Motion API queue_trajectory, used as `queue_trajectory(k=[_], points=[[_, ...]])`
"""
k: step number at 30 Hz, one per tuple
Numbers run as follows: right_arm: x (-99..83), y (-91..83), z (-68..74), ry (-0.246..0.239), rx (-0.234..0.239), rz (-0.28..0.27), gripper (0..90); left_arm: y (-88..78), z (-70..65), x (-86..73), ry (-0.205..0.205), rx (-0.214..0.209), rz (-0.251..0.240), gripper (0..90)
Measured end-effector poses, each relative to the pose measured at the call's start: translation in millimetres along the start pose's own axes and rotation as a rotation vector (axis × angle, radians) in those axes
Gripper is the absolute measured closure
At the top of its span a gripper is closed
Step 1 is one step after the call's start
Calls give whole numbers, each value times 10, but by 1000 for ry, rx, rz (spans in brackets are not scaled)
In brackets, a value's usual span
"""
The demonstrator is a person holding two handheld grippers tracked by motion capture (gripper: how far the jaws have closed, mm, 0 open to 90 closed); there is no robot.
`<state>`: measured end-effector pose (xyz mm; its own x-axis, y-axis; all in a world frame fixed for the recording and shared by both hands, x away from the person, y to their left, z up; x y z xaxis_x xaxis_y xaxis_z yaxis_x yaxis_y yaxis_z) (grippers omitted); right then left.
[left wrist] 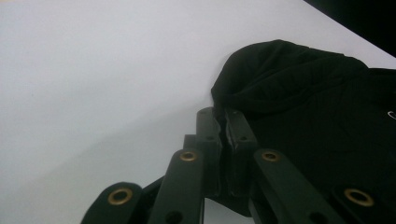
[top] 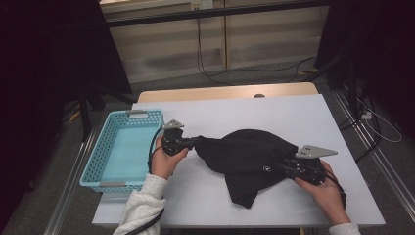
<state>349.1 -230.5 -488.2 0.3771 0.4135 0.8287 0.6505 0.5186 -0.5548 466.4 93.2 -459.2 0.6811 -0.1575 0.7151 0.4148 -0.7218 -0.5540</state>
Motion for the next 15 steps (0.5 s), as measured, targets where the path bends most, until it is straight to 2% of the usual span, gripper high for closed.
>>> queue_trajectory(k=[3, 5, 7, 10, 15], points=[[-13, 20, 5, 6, -10, 15, 741, 6, -3, -7, 0, 1, 8, 855], [-12, 20, 9, 23, -6, 15, 765, 9, -4, -10, 3, 1, 11, 854], [-21, 13, -1, 37, -25, 29, 794, 9, -6, -10, 3, -1, 12, 853], [-9, -10, -13, 45, -28, 20, 833, 18, -14, -14, 5, -3, 13, 851], [13, -59, -38, 69, -27, 9, 848, 38, -24, -25, 12, -6, 21, 836]])
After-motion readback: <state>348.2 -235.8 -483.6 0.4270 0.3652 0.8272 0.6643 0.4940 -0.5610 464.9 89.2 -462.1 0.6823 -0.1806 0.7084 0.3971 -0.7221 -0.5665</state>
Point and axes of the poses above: each handheld gripper's, and its own axes: y roughly forward along the jaws, x roughly out of its top, z roughly to its left, the point moved 6 cm from there along y, roughly forward along the jaws, and after that the axes turned 12 degrees about -y, right-handed, at the moved point
